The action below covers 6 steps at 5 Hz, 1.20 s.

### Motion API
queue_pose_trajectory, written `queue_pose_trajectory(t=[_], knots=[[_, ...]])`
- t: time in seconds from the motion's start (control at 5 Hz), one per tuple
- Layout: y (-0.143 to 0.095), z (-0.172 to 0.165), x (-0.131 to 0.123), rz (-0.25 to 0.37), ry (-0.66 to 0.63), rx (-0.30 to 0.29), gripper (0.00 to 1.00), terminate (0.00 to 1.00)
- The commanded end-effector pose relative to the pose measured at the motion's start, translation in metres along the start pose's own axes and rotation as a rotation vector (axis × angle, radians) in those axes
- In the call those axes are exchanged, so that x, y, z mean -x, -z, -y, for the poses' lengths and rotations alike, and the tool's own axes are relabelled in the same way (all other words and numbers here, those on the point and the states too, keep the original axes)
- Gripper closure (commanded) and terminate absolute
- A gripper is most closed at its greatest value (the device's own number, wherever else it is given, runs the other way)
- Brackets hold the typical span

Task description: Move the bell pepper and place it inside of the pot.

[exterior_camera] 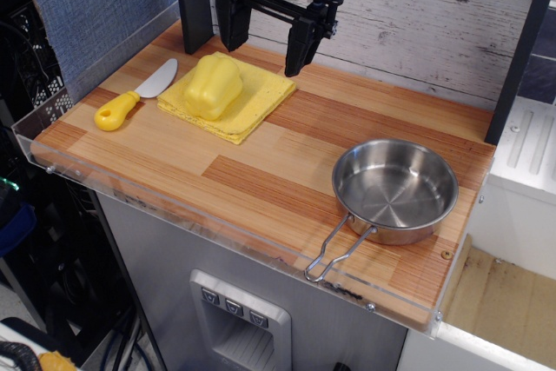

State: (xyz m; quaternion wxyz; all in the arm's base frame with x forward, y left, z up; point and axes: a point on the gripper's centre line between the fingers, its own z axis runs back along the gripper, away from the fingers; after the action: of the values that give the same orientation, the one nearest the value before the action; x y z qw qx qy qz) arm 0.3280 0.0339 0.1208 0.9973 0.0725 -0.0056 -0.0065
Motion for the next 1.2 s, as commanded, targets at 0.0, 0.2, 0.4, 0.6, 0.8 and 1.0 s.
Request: queue_pose_trajectory(t=[0.0, 0.2, 0.4, 0.6, 0.8, 1.0], knots=[[0.0, 0.0, 0.0, 0.0, 0.0, 0.0, 0.0, 0.0], [0.006, -0.015, -0.015, 0.034, 0.051, -0.038, 0.0, 0.0], [0.019, -0.046, -0.023, 0.035, 0.063, -0.037, 0.0, 0.0], [0.031, -0.078, -0.023, 0.047, 0.056, -0.034, 0.0, 0.0], [0.044, -0.092, -0.017, 0.025, 0.027, -0.007, 0.0, 0.0], [0.05, -0.093, -0.014, 0.009, 0.013, 0.002, 0.0, 0.0]])
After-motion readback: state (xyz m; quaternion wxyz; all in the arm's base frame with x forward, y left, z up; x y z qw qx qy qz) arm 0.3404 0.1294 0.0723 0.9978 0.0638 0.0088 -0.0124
